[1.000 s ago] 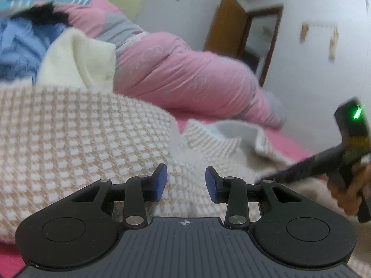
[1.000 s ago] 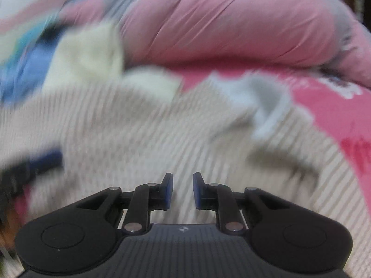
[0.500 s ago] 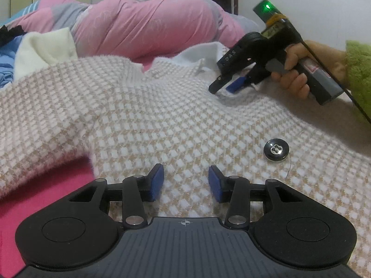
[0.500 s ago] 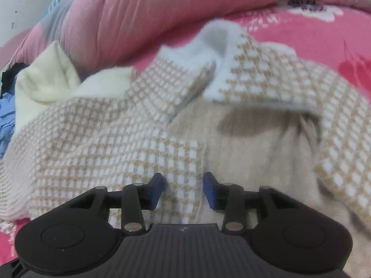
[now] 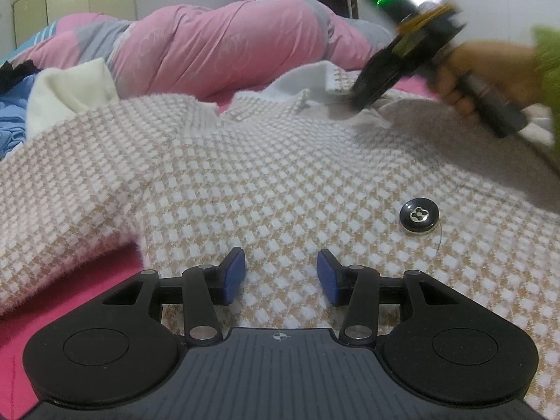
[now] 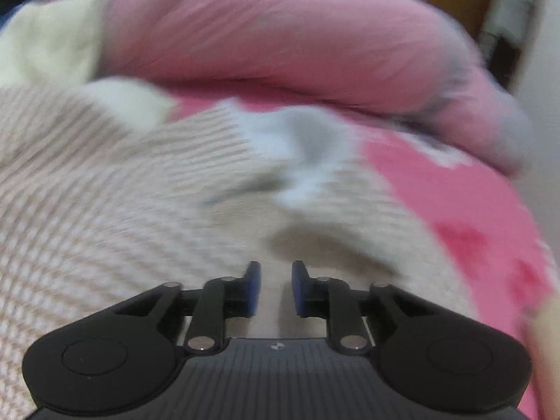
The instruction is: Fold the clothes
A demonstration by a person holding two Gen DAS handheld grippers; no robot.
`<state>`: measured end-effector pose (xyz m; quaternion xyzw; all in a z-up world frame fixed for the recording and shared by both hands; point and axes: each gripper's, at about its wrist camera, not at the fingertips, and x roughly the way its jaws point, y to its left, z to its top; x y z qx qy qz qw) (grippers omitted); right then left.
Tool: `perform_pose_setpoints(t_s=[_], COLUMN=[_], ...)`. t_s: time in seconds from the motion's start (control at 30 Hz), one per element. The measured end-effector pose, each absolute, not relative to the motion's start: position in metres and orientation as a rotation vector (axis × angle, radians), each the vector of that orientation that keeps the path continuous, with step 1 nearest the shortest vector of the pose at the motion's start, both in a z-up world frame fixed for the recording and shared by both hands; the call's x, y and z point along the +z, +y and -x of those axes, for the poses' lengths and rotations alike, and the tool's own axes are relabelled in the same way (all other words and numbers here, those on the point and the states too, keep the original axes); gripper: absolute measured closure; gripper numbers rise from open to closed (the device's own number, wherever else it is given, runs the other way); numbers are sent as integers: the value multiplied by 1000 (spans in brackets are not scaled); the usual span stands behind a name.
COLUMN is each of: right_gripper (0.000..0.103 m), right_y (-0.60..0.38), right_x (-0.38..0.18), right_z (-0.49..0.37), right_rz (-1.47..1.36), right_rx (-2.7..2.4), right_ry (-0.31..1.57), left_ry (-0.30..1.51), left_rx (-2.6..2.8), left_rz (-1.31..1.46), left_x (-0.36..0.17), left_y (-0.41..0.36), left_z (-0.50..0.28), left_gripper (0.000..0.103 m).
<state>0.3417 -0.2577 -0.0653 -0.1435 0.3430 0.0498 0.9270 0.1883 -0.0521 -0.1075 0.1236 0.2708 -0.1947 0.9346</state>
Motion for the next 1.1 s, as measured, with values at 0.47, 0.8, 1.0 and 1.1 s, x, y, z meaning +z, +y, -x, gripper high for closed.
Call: perform_pose_setpoints(t_s=[0.47, 0.8, 1.0, 1.1], right_gripper=[102, 101, 101, 98], right_y=[-347, -339, -345, -352], right_x=[-36, -55, -71, -67], right_z=[-232, -73, -29, -6], right_rz=[21, 57, -10, -60], right_rx=[314, 546, 469, 483], right_ry=[792, 814, 667, 597], left_ry=[598, 647, 676, 653], left_rx=[-347, -548, -495, -482], left_rz=[-229, -301, -287, -261], left_x=[-88, -72, -74, -65], left_y=[-48, -90, -102, -103], left_z=[-182, -104, -87, -74], left_gripper=[56, 55, 54, 51])
